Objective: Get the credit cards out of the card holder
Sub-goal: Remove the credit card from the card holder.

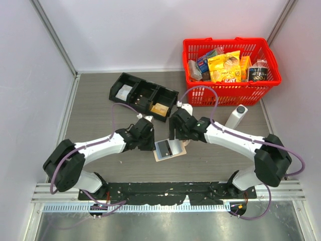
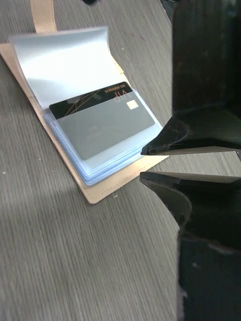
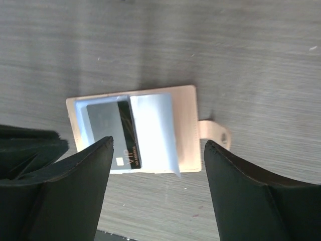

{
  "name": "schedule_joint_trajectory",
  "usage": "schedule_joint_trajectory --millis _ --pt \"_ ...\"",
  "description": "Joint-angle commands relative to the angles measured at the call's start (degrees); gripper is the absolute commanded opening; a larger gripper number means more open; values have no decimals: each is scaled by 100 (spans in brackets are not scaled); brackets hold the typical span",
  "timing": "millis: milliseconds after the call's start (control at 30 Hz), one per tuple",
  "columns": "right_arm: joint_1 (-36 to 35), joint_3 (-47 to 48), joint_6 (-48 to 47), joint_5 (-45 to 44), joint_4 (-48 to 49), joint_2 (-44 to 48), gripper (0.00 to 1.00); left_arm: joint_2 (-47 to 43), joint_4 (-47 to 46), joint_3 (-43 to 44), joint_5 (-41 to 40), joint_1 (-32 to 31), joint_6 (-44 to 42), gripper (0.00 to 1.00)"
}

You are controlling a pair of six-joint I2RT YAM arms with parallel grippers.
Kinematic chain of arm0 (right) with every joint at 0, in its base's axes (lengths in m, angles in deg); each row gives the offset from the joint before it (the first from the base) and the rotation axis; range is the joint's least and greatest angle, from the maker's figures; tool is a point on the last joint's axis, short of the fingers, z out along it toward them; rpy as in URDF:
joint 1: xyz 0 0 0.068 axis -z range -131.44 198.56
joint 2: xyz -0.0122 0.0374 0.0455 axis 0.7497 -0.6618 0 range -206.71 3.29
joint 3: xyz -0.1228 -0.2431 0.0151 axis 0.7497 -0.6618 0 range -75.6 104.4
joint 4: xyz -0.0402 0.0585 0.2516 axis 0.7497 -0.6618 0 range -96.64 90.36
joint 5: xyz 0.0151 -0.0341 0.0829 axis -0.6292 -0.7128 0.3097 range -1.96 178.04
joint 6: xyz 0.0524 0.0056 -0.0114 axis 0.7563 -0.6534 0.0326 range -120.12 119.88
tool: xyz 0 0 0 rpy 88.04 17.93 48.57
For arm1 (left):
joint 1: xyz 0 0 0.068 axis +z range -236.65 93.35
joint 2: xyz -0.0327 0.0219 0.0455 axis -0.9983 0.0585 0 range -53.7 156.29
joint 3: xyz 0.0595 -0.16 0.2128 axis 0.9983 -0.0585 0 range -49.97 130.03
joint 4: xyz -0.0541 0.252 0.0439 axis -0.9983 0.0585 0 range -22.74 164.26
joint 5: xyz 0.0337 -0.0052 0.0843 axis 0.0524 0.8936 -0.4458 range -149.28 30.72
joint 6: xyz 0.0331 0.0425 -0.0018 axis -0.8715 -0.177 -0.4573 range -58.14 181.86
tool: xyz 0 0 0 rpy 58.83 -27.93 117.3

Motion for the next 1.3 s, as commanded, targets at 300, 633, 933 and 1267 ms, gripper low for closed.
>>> schedule_joint_trajectory --millis 300,633,933,1267 --pt "439 171 -564 278 263 1084 85 -1082 -450 -189 -162 -19 58 24" --pt "457 -1060 -476 1685 2328 1049 87 -424 -1260 -172 445 -19 49 24" --pt "632 -1403 -361 2450 3339 215 39 104 -1304 -75 454 -19 -30 22" --pt "1027 -1719 -195 3346 4008 -296 27 359 -970 -49 269 8 -65 18"
